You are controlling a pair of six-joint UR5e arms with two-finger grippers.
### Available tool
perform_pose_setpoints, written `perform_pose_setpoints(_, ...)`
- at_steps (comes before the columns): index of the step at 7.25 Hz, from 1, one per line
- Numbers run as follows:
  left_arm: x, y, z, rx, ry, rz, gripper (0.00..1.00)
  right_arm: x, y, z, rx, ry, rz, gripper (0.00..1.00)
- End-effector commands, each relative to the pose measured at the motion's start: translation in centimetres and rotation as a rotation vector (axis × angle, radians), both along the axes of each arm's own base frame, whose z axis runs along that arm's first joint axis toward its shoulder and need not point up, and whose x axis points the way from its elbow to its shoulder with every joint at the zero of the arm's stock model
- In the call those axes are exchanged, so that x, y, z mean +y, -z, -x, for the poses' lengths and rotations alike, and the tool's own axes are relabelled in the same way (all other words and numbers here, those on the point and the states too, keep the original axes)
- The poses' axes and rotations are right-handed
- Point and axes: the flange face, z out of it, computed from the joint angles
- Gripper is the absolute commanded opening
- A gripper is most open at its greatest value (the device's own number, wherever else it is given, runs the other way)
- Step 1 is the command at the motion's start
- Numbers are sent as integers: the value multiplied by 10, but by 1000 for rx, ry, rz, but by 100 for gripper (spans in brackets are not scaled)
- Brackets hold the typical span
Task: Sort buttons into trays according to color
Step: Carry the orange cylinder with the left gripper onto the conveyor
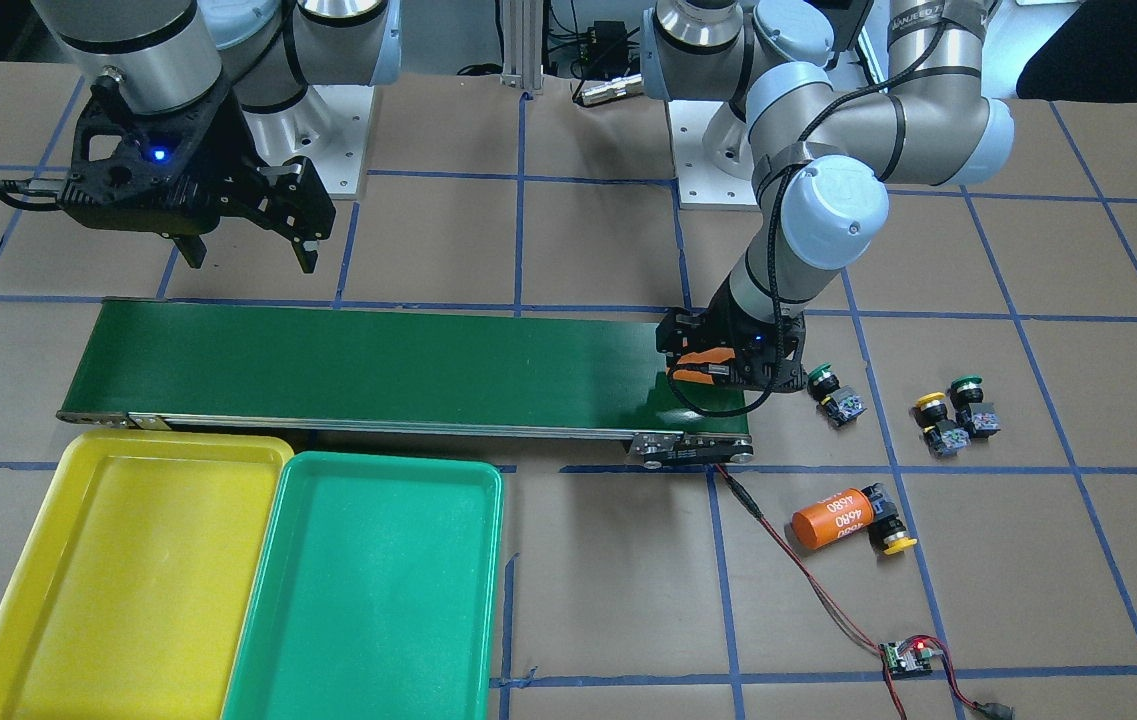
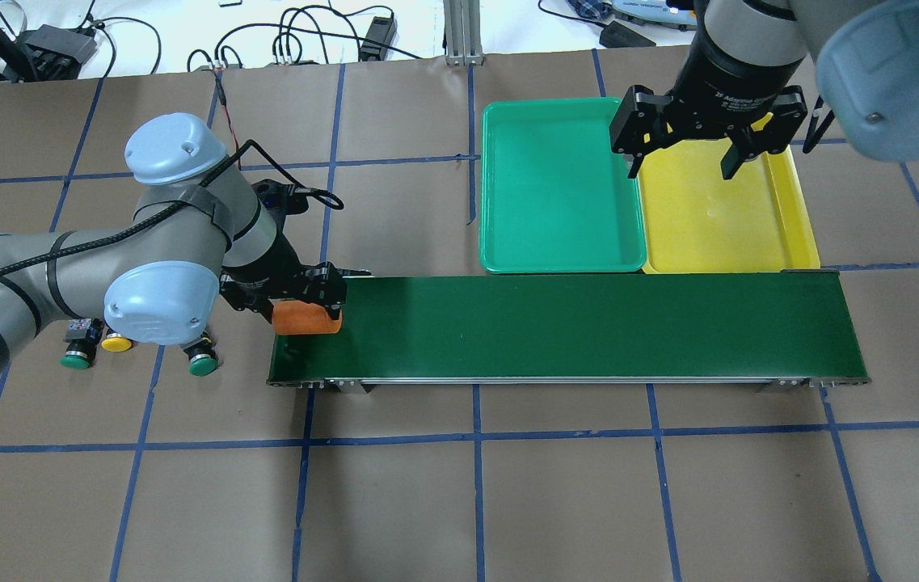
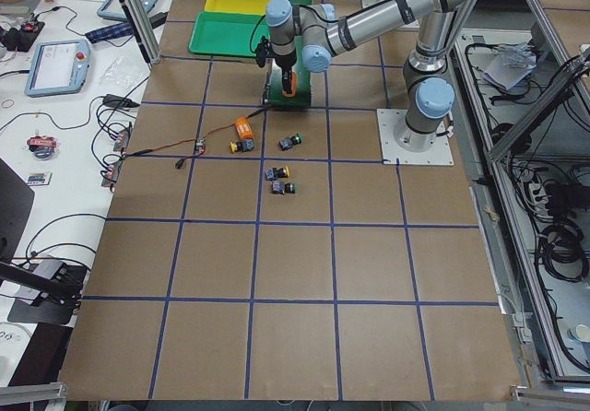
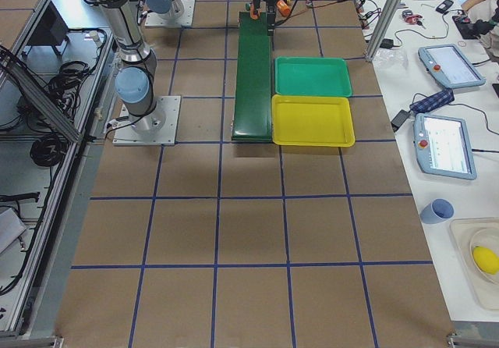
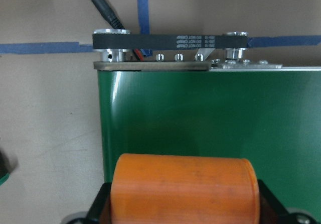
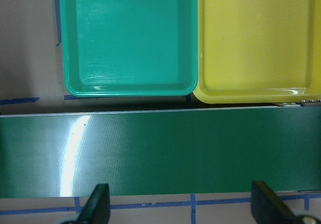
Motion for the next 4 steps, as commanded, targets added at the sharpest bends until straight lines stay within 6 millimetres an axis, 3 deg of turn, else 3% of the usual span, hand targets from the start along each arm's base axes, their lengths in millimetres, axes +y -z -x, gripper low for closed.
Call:
perform_pose_setpoints(1, 2, 2, 6, -1, 21, -2, 100, 2, 3, 0, 0, 0, -6, 100)
perform_pose_setpoints(3, 0, -7, 7, 0, 22, 17, 100, 2, 3, -1, -2, -1, -6, 100)
perform_pose_setpoints(4, -1, -25, 6, -2, 19, 57, 100, 2, 3, -1, 0, 0, -6, 100)
